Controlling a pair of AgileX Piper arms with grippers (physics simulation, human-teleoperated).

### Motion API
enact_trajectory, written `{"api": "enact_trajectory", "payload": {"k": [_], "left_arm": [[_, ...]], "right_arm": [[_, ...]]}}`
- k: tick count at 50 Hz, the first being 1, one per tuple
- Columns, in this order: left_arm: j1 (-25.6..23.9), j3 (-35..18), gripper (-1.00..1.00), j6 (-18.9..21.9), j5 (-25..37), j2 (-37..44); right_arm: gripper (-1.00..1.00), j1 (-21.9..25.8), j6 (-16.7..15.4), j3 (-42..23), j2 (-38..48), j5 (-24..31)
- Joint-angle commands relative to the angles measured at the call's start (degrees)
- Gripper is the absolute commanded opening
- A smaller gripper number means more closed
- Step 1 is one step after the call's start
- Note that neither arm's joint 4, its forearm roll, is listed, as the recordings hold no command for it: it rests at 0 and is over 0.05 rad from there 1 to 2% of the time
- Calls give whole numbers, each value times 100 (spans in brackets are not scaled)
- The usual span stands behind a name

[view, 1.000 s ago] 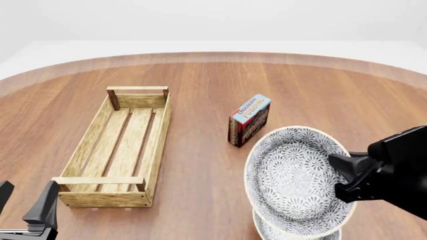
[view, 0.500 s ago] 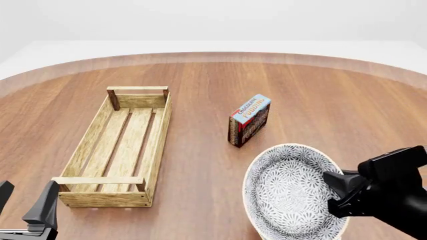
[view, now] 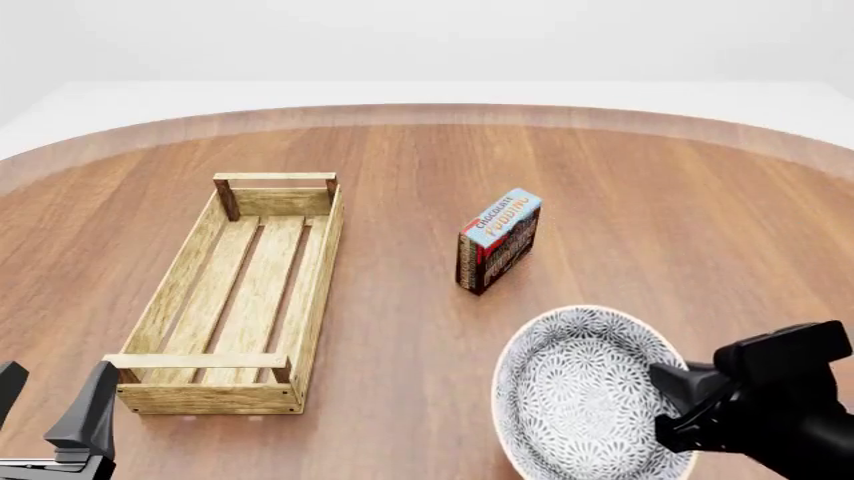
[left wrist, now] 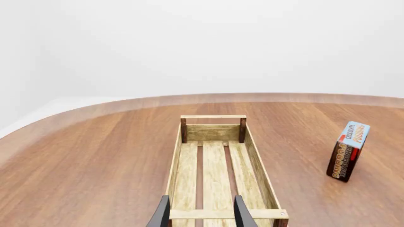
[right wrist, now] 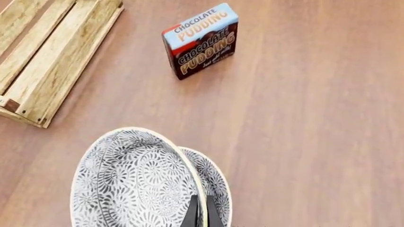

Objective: Stack the left bowl on the right bowl and place them in the tray.

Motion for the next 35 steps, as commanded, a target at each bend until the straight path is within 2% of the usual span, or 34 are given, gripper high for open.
{"api": "enact_trajectory", "payload": {"k": [1, 16, 22, 23, 35], "left_arm": [[0, 0, 100, 0, 0, 0], [0, 0, 100, 0, 0, 0], [0, 0, 100, 0, 0, 0], [0, 0, 100, 0, 0, 0], [0, 0, 100, 0, 0, 0]], "right_arm": [[-100, -50, 78, 232, 44, -260], [-100, -113, 99, 447, 102, -481], [-100, -188, -59, 528, 231, -623], [100, -206, -79, 519, 242, -623], [100, -186, -84, 705, 438, -1051]]}}
